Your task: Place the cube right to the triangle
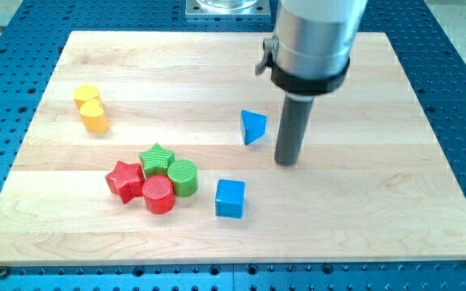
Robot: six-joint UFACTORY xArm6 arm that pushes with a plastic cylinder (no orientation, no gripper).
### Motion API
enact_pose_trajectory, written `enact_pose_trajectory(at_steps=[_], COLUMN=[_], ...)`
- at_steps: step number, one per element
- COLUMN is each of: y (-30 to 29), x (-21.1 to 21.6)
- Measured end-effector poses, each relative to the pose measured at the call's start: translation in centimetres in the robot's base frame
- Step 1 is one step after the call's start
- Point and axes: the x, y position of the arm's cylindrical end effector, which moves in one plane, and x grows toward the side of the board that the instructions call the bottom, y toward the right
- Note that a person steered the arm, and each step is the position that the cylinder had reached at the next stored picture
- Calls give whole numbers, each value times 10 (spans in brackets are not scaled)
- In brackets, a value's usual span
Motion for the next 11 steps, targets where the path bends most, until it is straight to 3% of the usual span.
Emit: enact_pose_trajectory(at_steps=[1, 2, 3, 4, 5, 6, 7, 9, 10, 11], y=[-49, -180, -230, -164, -36, -34, -75, -71, -52, -93], x=[-29, -31, -31, -20, 14, 127, 125, 39, 34, -7])
